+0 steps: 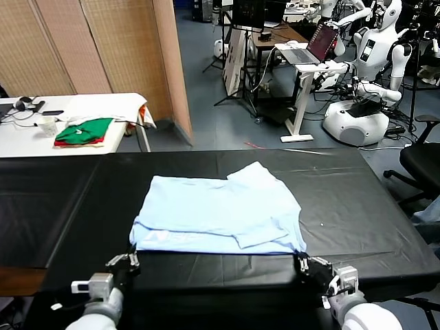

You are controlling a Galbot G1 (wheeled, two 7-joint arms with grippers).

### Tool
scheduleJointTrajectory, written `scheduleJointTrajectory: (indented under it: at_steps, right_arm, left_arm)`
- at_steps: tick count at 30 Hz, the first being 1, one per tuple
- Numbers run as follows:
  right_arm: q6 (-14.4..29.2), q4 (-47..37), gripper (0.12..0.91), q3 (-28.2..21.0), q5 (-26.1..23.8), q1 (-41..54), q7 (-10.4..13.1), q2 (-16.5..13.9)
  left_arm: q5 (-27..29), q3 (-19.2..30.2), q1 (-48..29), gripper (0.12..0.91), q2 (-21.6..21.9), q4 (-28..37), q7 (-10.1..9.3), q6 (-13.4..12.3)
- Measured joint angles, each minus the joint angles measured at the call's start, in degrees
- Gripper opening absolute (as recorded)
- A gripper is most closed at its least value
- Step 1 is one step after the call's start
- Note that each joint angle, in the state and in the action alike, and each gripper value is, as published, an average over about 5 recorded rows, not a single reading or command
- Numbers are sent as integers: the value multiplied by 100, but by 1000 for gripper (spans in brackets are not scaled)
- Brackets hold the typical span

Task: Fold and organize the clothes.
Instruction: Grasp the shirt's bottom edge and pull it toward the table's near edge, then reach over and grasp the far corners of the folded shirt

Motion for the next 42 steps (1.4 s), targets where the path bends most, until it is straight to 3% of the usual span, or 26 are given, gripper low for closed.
scheduleJointTrajectory:
  at_steps: [4,10,12,14,17,21,24,32,42]
  right_arm:
    - [-34,149,205,-5,-6,-150,21,-5]
    - [-89,330,536,-8,-43,-296,40,10]
    - [-129,407,650,5,-51,-351,52,13]
    - [-173,503,775,34,-58,-416,73,14]
    - [-206,676,882,100,-50,-505,91,14]
    - [-224,922,905,216,60,-458,142,4]
    - [-212,980,907,235,203,-198,214,-25]
    - [-406,310,907,-193,570,1464,494,21]
    - [-702,-1358,907,-1152,646,3670,711,238]
  left_arm:
    - [75,-68,311,145,-12,-149,15,-4]
    - [86,-115,662,165,-34,-361,-51,31]
    - [85,-120,737,237,-40,-423,-73,52]
    - [77,-137,801,362,-44,-483,-107,80]
    - [33,-193,880,551,-58,-574,-171,128]
    - [-150,-316,957,787,-98,-736,-189,149]
    - [-353,-414,902,886,-89,-906,-162,289]
    - [-1111,-368,-8,907,104,-902,-150,627]
    - [-2283,0,-1829,907,423,210,-233,880]
